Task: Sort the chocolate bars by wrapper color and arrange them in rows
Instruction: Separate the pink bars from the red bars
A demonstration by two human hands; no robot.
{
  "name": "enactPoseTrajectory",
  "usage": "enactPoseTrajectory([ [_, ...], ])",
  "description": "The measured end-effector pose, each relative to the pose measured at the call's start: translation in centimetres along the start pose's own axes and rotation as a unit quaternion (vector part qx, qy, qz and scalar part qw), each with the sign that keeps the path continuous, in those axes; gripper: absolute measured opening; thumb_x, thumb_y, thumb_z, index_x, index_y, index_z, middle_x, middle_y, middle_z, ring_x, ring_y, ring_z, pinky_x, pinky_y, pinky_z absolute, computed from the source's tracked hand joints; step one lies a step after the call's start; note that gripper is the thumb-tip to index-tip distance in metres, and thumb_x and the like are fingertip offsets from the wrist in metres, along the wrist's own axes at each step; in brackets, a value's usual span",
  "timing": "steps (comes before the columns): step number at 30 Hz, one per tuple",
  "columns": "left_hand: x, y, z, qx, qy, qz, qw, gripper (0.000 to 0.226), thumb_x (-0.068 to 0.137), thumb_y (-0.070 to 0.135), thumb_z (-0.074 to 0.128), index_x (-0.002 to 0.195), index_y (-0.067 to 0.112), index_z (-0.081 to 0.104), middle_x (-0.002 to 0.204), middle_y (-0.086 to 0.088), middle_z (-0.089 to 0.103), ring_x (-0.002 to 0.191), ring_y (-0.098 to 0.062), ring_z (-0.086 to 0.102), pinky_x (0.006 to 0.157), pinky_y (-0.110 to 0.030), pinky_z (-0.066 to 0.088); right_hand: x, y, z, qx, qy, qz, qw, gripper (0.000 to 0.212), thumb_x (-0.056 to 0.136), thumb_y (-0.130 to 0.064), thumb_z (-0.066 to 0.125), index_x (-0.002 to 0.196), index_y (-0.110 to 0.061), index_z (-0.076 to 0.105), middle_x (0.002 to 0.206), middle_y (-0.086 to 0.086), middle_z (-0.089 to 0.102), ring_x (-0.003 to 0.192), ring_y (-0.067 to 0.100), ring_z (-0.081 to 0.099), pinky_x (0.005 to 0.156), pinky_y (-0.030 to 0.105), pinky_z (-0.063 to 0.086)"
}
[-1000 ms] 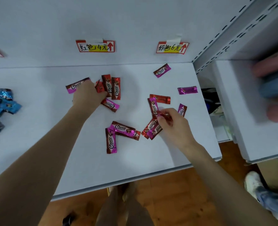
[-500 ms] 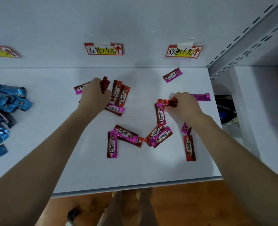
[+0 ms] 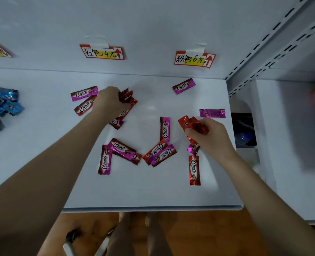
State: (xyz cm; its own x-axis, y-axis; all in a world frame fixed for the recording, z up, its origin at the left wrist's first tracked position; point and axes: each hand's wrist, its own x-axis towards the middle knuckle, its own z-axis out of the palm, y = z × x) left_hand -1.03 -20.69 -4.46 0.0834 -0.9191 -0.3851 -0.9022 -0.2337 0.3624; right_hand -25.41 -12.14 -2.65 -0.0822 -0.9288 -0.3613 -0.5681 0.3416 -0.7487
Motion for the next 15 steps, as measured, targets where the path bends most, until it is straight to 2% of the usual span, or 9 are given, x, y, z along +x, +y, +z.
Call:
enactPoseTrajectory([
  [2, -0.7, 0.1, 0.4, -0.015, 0.024, 0.018, 0.999, 0.024, 0.089, 0.021, 0.061, 0.080, 0.004, 0.046, 0.063, 0.000, 0.039, 0.063, -0.021, 0.043, 0.047, -0.023, 0.028, -0.6, -0.1, 0.2, 0.019, -0.020, 0.007, 1.000, 0.005, 0.084, -0.015, 0.063, 0.085, -0.016, 0.058, 0.077, -0.002, 0.061, 0.073, 0.014, 0.059, 0.071, 0.024, 0.051],
  [4, -1.6, 0.0, 0.6, -0.040, 0.040, 0.034, 0.998, 0.017, 0.091, 0.017, 0.056, 0.082, 0.005, 0.046, 0.062, 0.000, 0.039, 0.054, -0.015, 0.039, 0.045, -0.020, 0.029, -1.4, -0.3, 0.4, 0.050, -0.039, 0.020, 0.998, 0.006, 0.086, -0.013, 0.060, 0.082, -0.017, 0.057, 0.079, 0.005, 0.064, 0.072, 0.018, 0.064, 0.074, 0.040, 0.055],
  [7, -3.0, -0.3, 1.0, -0.068, 0.056, 0.044, 0.995, 0.011, 0.094, 0.014, 0.049, 0.085, 0.007, 0.048, 0.063, -0.001, 0.044, 0.054, -0.016, 0.043, 0.045, -0.018, 0.031, -2.5, -0.6, 1.0, 0.080, -0.056, 0.041, 0.994, 0.002, 0.087, -0.011, 0.057, 0.085, -0.012, 0.056, 0.088, 0.015, 0.066, 0.082, 0.028, 0.066, 0.080, 0.049, 0.053],
  [8, -3.2, -0.4, 1.1, -0.066, 0.061, 0.047, 0.995, 0.009, 0.094, 0.014, 0.049, 0.092, 0.006, 0.050, 0.068, -0.003, 0.047, 0.058, -0.018, 0.045, 0.048, -0.021, 0.033, -2.9, -0.7, 1.2, 0.095, -0.057, 0.050, 0.993, 0.001, 0.086, -0.010, 0.056, 0.086, -0.010, 0.055, 0.090, 0.017, 0.066, 0.083, 0.029, 0.066, 0.081, 0.049, 0.053],
  [11, -2.8, -0.9, 1.4, -0.037, 0.056, 0.039, 0.997, 0.025, 0.094, 0.016, 0.051, 0.110, -0.004, 0.051, 0.088, -0.013, 0.054, 0.081, -0.031, 0.055, 0.063, -0.033, 0.039, -4.0, -0.7, 2.2, 0.143, -0.055, 0.077, 0.985, 0.007, 0.086, -0.005, 0.054, 0.086, -0.012, 0.053, 0.086, 0.014, 0.066, 0.074, 0.019, 0.067, 0.078, 0.040, 0.054],
  [13, -2.1, -0.9, 1.4, 0.006, 0.028, 0.034, 0.999, 0.033, 0.092, 0.023, 0.058, 0.109, -0.004, 0.051, 0.091, -0.015, 0.053, 0.089, -0.035, 0.056, 0.066, -0.036, 0.039, -4.8, -0.4, 2.6, 0.147, -0.032, 0.085, 0.985, 0.009, 0.086, -0.005, 0.054, 0.085, -0.013, 0.051, 0.077, 0.008, 0.062, 0.068, 0.018, 0.063, 0.072, 0.037, 0.055],
  [15, -1.6, -0.7, 1.1, 0.048, 0.001, 0.031, 0.998, 0.038, 0.088, 0.028, 0.064, 0.104, -0.004, 0.052, 0.088, -0.014, 0.050, 0.090, -0.035, 0.055, 0.067, -0.036, 0.038, -5.9, 0.1, 2.6, 0.151, -0.009, 0.088, 0.985, 0.010, 0.087, -0.005, 0.052, 0.083, -0.014, 0.048, 0.072, 0.005, 0.056, 0.063, 0.017, 0.057, 0.061, 0.028, 0.052],
])
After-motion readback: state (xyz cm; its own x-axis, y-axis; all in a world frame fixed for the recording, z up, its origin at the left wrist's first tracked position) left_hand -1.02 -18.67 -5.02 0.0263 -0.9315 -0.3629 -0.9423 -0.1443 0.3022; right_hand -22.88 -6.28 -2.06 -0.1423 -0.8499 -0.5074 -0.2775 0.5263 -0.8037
